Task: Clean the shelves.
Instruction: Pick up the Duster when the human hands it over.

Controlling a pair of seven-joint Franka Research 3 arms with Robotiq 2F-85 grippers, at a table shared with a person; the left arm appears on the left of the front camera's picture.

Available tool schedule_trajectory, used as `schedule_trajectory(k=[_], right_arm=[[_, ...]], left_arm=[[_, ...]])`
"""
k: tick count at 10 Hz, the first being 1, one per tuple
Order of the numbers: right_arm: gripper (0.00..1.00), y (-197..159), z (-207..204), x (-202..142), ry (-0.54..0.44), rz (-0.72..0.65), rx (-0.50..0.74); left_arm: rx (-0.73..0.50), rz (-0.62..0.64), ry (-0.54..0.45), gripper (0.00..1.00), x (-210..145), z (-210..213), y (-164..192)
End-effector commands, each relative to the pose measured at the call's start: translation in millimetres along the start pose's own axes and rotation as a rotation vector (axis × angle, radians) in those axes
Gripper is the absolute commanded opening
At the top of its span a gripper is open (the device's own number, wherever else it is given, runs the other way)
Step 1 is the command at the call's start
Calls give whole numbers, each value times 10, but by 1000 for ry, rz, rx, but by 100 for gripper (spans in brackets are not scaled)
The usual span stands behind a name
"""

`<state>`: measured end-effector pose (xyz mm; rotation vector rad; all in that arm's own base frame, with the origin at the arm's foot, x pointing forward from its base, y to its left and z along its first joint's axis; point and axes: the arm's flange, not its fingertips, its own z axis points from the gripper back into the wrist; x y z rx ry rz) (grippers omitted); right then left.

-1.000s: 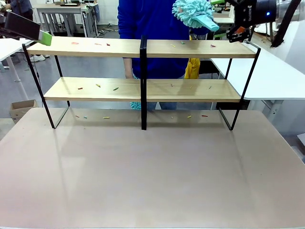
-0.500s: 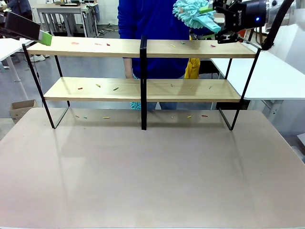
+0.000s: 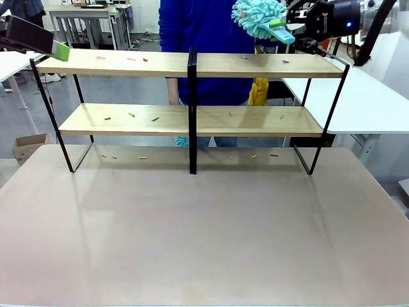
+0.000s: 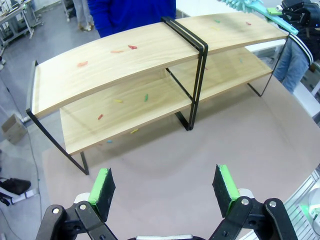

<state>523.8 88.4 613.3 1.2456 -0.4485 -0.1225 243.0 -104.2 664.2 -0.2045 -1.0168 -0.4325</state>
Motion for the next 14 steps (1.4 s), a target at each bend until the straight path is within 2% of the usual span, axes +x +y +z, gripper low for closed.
schedule_trajectory(k=[1,5,6,8,10,11,12,13,14], right_arm=[[0,-49,11,-55,-36,32,36],[0,-37,123,-103,-12,38,30],[0,123,431,-237,7,78,-2],[0,448,1493,-617,40,117,-86],[0,468,2799,-1091,-64,142,-176],[0,409,3350,-1362,-80,150,-149],[0,333,3773,-1650,-86,183,-94],[0,216,3997,-1849,-144,124,-159],[0,78,4017,-1925,-188,73,-213]], left_arm=[[0,1,-3,100,1,11,0],[0,1,-3,100,1,11,0],[0,1,-3,100,1,11,0],[0,1,-3,100,1,11,0],[0,1,-3,100,1,11,0],[0,1,-3,100,1,11,0],[0,1,-3,100,1,11,0],[0,1,-3,100,1,11,0],[0,1,-3,100,1,11,0]])
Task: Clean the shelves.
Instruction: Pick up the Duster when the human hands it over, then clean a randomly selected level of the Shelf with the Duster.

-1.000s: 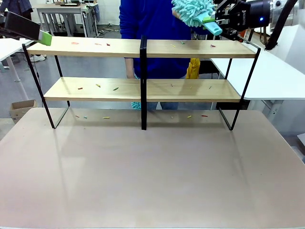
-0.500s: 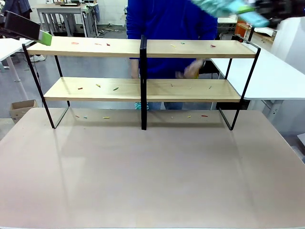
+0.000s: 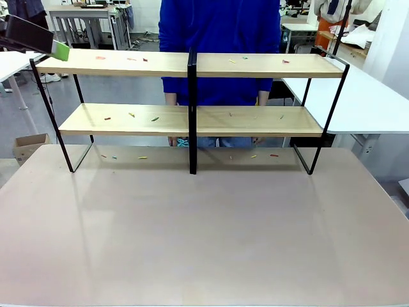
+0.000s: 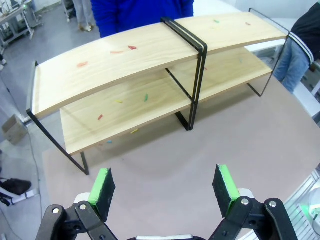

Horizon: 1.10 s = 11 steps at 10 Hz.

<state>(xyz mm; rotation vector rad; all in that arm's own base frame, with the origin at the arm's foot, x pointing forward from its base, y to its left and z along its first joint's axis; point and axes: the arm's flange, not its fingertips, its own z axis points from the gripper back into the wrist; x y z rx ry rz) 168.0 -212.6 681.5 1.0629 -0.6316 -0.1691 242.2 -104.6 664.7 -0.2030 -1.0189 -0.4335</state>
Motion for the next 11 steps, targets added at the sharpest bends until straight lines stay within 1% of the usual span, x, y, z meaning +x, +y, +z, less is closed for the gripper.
schedule_trajectory(k=[1,11], right_arm=[[0,155,-234,119,35,37,27],[0,155,-234,119,35,37,27]], left_arm=[[-2,3,-1,100,0,4,7],[-2,3,-1,100,0,4,7]])
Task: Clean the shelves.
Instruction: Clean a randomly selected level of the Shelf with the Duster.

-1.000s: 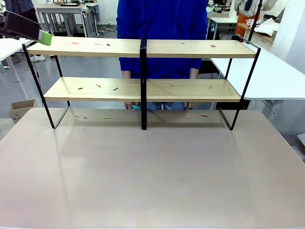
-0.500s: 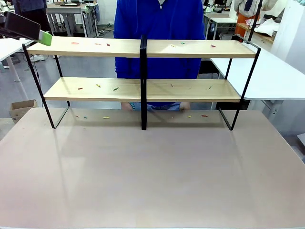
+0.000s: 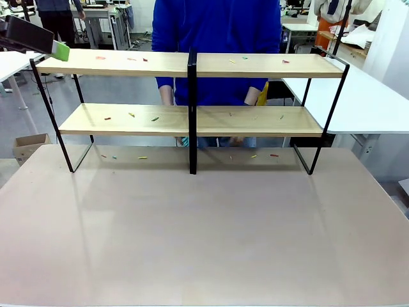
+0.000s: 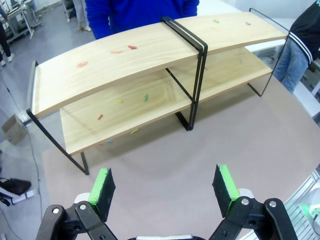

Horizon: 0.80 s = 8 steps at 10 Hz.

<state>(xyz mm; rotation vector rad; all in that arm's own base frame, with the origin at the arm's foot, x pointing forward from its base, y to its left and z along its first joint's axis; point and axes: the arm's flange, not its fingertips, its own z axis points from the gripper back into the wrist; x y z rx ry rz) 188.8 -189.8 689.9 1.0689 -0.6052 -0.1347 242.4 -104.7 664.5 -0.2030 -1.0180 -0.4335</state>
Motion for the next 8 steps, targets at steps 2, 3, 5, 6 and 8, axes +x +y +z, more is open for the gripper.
schedule_trajectory(k=[2,3,5,6,8], right_arm=[[0,5,29,11,-3,25,16],[0,5,29,11,-3,25,16],[0,5,29,11,-3,25,16],[12,-2,1,-3,1,0,0],[12,191,-557,-375,486,107,-181]], left_arm=[[-1,3,-2,100,0,7,7],[-1,3,-2,100,0,7,7],[-1,3,-2,100,0,7,7],[-1,3,-2,100,0,7,7],[-1,3,-2,100,0,7,7]])
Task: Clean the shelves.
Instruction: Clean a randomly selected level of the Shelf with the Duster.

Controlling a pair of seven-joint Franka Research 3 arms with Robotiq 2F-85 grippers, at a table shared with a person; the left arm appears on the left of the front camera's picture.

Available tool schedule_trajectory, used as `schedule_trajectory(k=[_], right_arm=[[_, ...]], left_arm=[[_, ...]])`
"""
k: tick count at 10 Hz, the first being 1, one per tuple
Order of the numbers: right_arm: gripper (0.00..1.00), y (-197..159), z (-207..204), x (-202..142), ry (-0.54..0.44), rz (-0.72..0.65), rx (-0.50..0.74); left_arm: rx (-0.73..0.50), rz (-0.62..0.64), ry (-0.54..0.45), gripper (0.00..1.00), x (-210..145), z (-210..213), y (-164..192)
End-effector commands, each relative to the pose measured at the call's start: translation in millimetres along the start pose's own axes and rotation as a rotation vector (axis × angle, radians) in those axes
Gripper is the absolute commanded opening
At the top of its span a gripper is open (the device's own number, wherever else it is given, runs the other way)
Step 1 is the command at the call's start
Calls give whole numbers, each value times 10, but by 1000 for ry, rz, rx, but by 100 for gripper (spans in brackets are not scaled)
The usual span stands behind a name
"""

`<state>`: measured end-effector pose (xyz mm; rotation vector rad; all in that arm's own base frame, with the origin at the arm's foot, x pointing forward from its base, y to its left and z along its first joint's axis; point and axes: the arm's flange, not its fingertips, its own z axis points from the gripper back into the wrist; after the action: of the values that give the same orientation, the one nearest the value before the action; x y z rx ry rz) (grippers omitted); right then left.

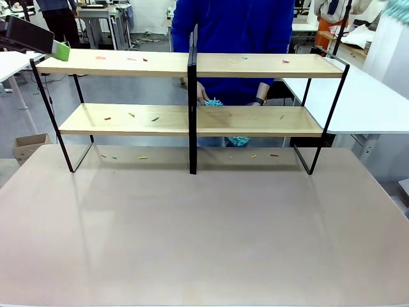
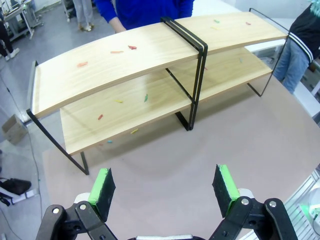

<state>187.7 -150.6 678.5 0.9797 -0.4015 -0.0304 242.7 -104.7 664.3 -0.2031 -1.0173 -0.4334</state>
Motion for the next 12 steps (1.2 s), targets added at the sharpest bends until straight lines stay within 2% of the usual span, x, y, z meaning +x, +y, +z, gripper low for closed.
schedule_trajectory(k=[1,2,3,4,5,7,9,12], right_arm=[[12,69,-524,-244,498,135,-276],[12,9,-691,-349,609,170,-402],[12,74,-698,-385,537,236,-339],[12,60,-595,-259,311,-14,-173],[12,77,-782,-368,446,36,-270],[12,138,-1320,-155,358,101,-280],[12,114,-1768,9,327,137,-293],[12,5,-1551,163,286,91,-218]], left_arm=[[-1,2,-3,100,1,10,6],[-1,2,-3,100,1,10,6],[-1,2,-3,100,1,10,6],[-1,2,-3,100,1,10,6],[-1,2,-3,100,1,10,6],[-1,2,-3,100,1,10,6],[-1,2,-3,100,1,10,6],[-1,2,-3,100,1,10,6]])
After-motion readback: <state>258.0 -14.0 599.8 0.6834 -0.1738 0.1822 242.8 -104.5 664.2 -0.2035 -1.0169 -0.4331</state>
